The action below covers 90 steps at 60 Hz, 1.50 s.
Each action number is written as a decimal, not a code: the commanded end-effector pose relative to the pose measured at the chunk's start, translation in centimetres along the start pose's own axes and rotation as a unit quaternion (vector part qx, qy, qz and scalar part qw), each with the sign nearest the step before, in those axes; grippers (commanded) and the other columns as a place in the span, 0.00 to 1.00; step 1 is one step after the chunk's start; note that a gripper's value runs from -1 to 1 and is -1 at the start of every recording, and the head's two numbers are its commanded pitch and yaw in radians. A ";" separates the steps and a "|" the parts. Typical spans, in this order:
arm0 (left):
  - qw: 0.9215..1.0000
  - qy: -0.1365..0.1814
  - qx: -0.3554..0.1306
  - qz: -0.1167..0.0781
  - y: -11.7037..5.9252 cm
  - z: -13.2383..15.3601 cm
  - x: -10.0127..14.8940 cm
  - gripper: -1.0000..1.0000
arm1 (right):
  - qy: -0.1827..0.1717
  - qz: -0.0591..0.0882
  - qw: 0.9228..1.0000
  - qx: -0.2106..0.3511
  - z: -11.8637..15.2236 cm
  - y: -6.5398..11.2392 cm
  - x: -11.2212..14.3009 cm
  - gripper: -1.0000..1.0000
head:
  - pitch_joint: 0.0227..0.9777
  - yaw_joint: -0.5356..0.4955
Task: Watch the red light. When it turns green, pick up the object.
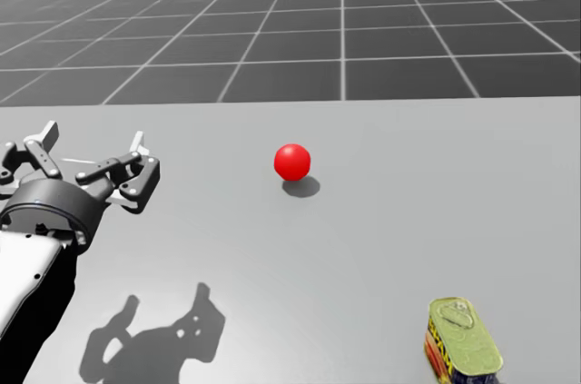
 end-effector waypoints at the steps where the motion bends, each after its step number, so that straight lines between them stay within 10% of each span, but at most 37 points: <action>1: 1.000 0.000 -0.002 0.000 -0.1 0.0 0.0 0.00 | 0.000 0.001 1.000 0.000 0.0 0.0 0.1 0.00 | 0.60 0.64; 64: 1.000 -0.004 -0.003 0.012 0.0 0.2 0.2 0.00 | -0.001 0.004 1.000 0.002 -0.1 -0.1 0.0 0.00 | 0.60 0.64; 90: 1.000 -0.006 -0.003 0.018 0.2 0.2 0.4 0.00 | 0.002 0.005 1.000 0.002 -0.2 -0.1 -0.2 0.00 | 0.81 0.45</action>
